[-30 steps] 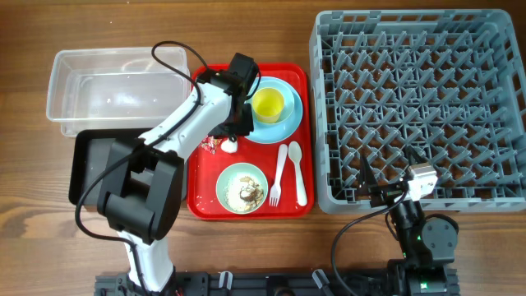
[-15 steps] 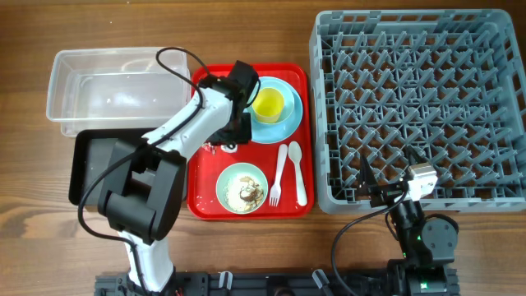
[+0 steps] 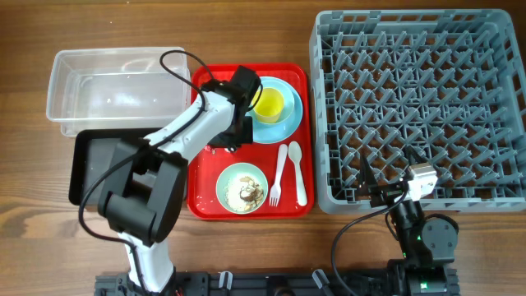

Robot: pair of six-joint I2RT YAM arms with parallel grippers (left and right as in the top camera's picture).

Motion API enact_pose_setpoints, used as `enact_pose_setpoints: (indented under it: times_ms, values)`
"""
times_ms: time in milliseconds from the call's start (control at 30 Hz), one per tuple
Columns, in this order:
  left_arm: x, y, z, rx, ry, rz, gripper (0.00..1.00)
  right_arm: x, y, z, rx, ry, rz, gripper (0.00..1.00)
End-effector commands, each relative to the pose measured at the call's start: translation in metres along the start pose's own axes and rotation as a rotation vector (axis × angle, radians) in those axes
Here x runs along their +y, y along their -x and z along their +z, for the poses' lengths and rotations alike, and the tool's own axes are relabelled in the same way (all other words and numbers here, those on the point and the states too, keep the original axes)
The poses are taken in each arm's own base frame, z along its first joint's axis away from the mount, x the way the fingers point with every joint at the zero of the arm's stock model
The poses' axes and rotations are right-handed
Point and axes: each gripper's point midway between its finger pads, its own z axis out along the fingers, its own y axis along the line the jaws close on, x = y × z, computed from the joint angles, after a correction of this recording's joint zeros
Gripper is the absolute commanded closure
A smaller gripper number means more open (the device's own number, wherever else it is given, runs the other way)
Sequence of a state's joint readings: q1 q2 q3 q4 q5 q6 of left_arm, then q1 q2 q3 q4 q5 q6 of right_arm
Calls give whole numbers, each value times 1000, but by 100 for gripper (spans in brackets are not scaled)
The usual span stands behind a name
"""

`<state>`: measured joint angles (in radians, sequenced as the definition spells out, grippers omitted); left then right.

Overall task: Sort waste into correct bins and load items into the dishwasher rack
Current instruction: 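Carry the tissue with the left gripper into the clear bin and release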

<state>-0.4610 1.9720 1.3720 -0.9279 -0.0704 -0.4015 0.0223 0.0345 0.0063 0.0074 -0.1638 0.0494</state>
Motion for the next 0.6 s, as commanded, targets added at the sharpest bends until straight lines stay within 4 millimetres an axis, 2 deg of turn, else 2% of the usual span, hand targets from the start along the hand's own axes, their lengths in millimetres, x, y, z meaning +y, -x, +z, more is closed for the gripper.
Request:
enact_pose_setpoints:
  times_ms: [0,33,100,167,233,300,400,433,467,500,567]
  values:
    - [4,44,-76,-223,-73,-49,96,1,2,0,-10,7,12,0]
    - [19,57,-95,-301,-52,-85,96,1,2,0,-10,7,11,0]
    - [50,76,-117,-411,2,-156,96,1,2,0,-10,7,12,0]
    - [90,98,-129,-501,62,-257,96,1,2,0,-10,7,12,0]
    - [126,115,-129,-542,84,-349,96,1,2,0,-10,7,12,0]
    - [162,128,-121,-562,95,-471,91,1,2,0,-10,7,12,0]
    - [194,131,-102,-533,119,-552,87,1,2,0,-10,7,11,0]
    - [201,131,-97,-524,127,-565,82,1,2,0,-10,7,12,0]
    - [206,132,-93,-520,132,-576,55,1,2,0,-10,7,12,0]
    - [213,132,-91,-517,138,-589,0,1,2,0,-10,7,12,0]
    - [210,133,-102,-532,105,-555,0,1,2,0,-10,7,11,0]
